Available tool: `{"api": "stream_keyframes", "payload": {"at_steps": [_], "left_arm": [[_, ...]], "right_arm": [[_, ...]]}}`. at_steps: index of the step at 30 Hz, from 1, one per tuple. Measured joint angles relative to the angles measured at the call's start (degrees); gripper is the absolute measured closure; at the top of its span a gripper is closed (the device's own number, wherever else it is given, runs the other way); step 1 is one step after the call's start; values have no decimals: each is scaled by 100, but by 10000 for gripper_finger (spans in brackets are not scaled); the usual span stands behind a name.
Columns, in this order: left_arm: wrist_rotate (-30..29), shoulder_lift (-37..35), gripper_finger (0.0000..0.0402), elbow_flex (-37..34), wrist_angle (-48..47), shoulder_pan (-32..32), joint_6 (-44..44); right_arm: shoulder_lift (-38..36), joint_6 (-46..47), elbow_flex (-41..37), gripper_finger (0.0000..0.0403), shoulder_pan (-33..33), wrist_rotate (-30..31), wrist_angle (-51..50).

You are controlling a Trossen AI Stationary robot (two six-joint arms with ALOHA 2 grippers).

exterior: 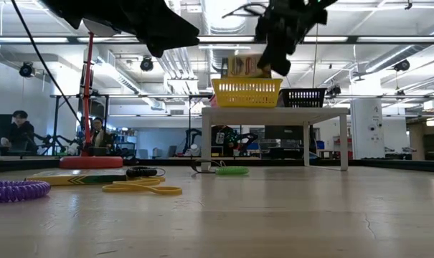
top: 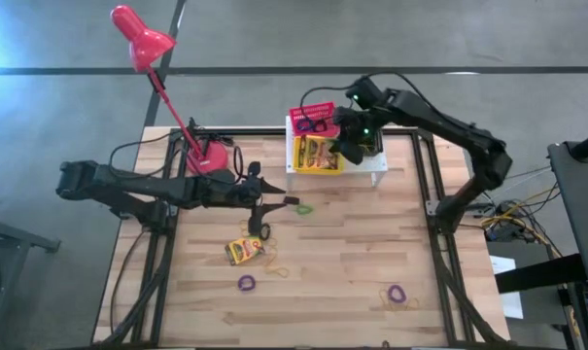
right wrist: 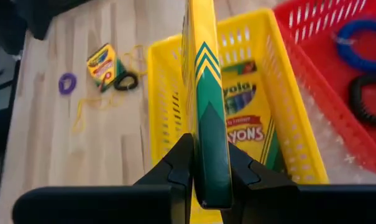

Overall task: Pick & Place Office Desk Supplies
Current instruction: Put the crayon box into the yellow bin on the shelf

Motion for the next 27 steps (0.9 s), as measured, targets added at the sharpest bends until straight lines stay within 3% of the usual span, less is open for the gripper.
{"api": "stream_keyframes", "payload": {"at_steps": [5, 18, 27], "left_arm": [[0, 0, 238, 0, 2, 0, -19], [0, 4, 238, -2, 16, 0, -21], [0, 4, 238, -2, 18, 0, -22]], "right_arm": [[464, -200, 159, 365, -194, -145, -475], [620, -268, 175, 362, -196, -186, -419], [652, -131, 164, 295, -196, -465, -297]]}}
